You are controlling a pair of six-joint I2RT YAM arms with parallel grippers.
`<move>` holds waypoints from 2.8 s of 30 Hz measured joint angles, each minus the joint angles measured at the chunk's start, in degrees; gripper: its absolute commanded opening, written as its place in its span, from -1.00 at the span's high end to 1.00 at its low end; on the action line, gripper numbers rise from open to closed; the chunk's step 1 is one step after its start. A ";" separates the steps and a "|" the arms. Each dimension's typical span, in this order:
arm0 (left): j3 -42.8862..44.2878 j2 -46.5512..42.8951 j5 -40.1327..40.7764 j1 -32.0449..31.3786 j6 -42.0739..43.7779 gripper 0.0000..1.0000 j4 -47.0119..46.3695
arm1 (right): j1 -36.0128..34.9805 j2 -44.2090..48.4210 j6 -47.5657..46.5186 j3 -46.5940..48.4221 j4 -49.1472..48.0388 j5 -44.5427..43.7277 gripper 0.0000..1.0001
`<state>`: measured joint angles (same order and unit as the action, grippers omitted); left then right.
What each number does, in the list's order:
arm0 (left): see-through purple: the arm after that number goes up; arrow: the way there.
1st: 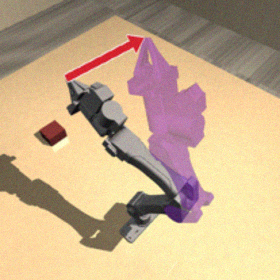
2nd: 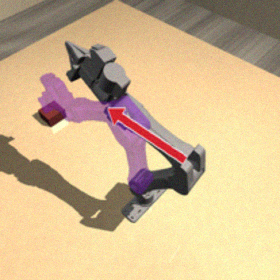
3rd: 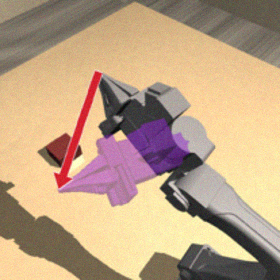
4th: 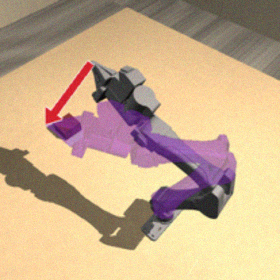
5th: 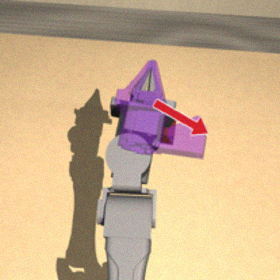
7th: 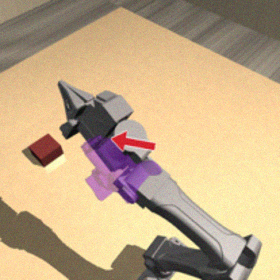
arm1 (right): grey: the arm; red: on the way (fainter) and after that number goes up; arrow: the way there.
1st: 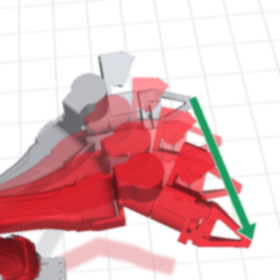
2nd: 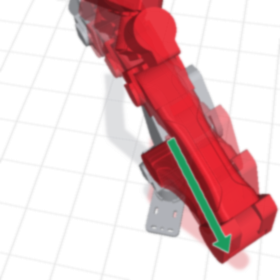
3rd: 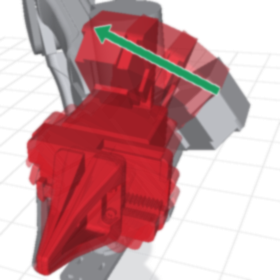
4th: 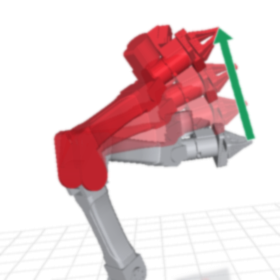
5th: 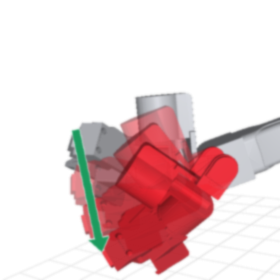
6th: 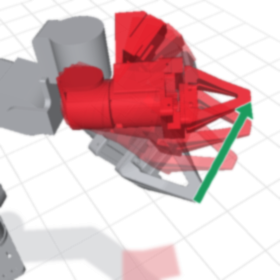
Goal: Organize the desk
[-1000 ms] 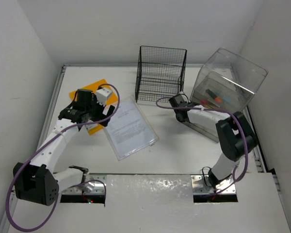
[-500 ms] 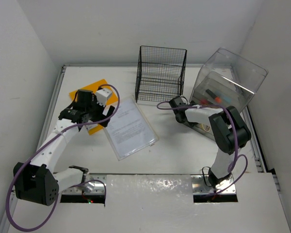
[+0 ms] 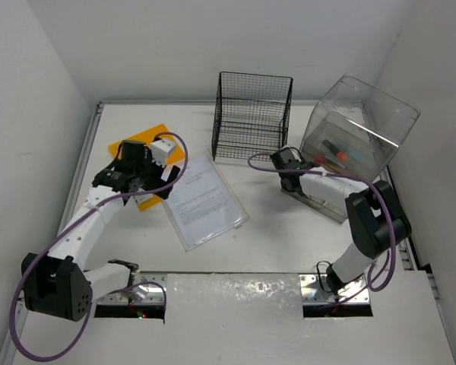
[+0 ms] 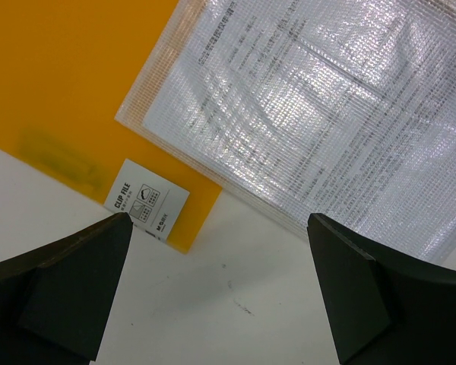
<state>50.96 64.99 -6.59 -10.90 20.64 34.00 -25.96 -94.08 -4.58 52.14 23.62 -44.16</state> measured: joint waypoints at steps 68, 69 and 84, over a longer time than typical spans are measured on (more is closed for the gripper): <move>0.00 0.33 2.73 0.00 -0.17 -0.99 0.02 | 11.08 8.44 28.20 -24.41 -39.32 7.43 1.00; 0.00 0.33 2.82 0.00 -0.17 -0.99 0.02 | 11.54 7.43 27.74 -23.17 -40.24 7.61 1.00; 0.00 0.35 3.61 0.00 -0.11 -0.99 0.02 | 14.21 1.03 16.44 -15.19 -44.50 13.40 1.00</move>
<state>50.96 65.34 -2.98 -10.90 20.53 34.02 -11.75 -93.06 11.86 36.95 -20.88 -30.76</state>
